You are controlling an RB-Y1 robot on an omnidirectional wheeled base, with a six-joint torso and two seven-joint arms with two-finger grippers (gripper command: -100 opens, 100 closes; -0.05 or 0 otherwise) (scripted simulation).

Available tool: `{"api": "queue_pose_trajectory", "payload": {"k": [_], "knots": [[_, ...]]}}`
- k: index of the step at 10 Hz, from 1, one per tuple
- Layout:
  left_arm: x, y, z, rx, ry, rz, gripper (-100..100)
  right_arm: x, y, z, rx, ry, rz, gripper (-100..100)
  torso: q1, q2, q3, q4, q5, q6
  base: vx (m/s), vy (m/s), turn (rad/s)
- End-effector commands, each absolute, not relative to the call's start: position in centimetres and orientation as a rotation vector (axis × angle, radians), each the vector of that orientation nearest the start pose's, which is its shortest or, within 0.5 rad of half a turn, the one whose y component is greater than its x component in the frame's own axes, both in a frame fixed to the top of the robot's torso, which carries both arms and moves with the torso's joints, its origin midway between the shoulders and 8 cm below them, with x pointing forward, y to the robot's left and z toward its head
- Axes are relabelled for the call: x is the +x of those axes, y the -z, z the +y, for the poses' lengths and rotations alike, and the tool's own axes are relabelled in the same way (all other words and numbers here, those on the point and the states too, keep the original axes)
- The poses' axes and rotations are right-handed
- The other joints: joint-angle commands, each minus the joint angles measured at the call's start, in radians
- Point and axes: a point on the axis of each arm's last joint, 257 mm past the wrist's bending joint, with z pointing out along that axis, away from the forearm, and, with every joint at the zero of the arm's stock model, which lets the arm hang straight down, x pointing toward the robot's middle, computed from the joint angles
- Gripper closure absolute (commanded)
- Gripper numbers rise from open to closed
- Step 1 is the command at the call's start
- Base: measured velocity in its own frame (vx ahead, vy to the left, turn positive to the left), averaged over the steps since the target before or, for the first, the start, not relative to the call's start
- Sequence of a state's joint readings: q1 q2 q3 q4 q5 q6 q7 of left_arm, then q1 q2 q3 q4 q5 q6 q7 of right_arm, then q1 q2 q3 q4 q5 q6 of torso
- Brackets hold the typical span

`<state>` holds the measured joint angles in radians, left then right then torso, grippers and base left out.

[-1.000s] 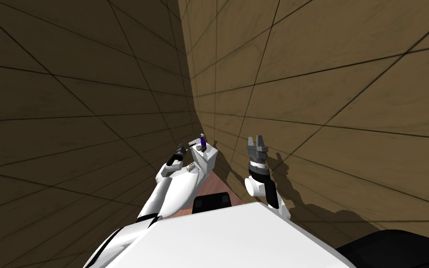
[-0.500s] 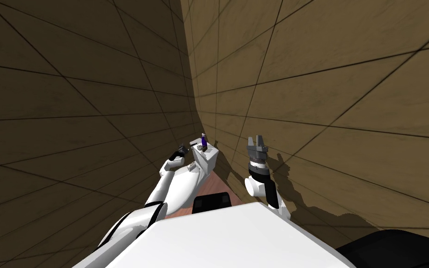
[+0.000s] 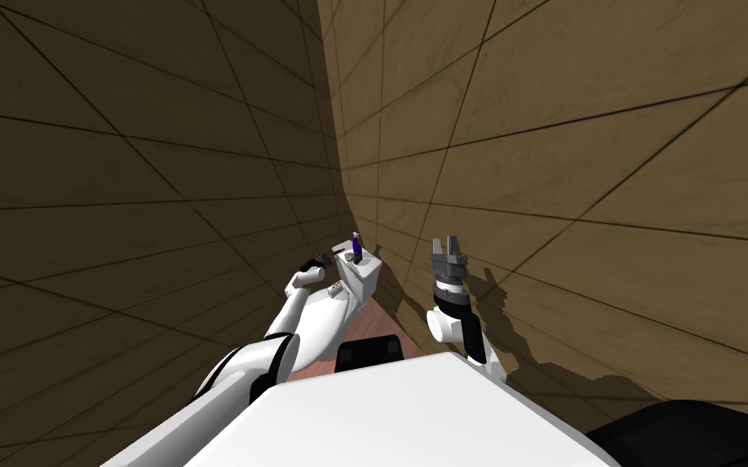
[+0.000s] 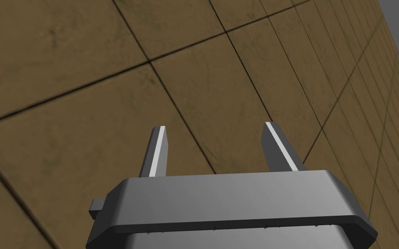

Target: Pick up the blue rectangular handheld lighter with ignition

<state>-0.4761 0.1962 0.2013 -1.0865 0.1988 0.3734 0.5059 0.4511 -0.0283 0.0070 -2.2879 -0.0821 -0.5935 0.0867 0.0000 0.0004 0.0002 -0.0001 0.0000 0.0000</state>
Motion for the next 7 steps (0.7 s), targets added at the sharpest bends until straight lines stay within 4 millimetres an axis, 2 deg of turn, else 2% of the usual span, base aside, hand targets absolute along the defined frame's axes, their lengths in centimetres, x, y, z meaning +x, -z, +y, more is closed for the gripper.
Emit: {"api": "queue_pose_trajectory", "payload": {"k": [1,2,3,4,6,7], "knots": [[65.3,27.5,30.5,-2.065,1.313,0.95,-100,32.7,-6.0,-27.6,0.546,-1.326,0.5,0,0.0,0.0,0.0,0.0,0.0,0.0,-0.01,0.004,0.019],[65.2,28.1,30.5,-2.08,1.301,0.955,-100,32.7,-6.0,-27.6,0.546,-1.326,0.5,0,0.0,0.0,0.0,0.0,0.0,0.0,-0.007,0.003,0.005],[65.9,28.0,29.2,-2.141,1.318,0.945,-100,32.7,-6.0,-27.6,0.546,-1.326,0.5,0,0.0,0.0,0.0,0.0,0.0,0.0,-0.009,0.005,0.016],[65.7,28.8,29.2,-2.157,1.303,0.95,-100,32.7,-6.0,-27.6,0.546,-1.326,0.5,0,0.0,0.0,0.0,0.0,0.0,0.0,-0.008,0.004,0.002],[66.6,29.0,26.4,-2.285,1.33,0.934,-100,32.7,-6.0,-27.6,0.546,-1.326,0.5,0,0.0,0.0,0.0,0.0,0.0,0.0,-0.014,0.004,0.002],[66.8,28.8,26.1,-2.288,1.33,0.94,-100,32.7,-6.0,-27.6,0.546,-1.326,0.5,0,0.0,0.001,0.0,0.0,0.0,0.0,-0.01,0.003,-0.004]]}}
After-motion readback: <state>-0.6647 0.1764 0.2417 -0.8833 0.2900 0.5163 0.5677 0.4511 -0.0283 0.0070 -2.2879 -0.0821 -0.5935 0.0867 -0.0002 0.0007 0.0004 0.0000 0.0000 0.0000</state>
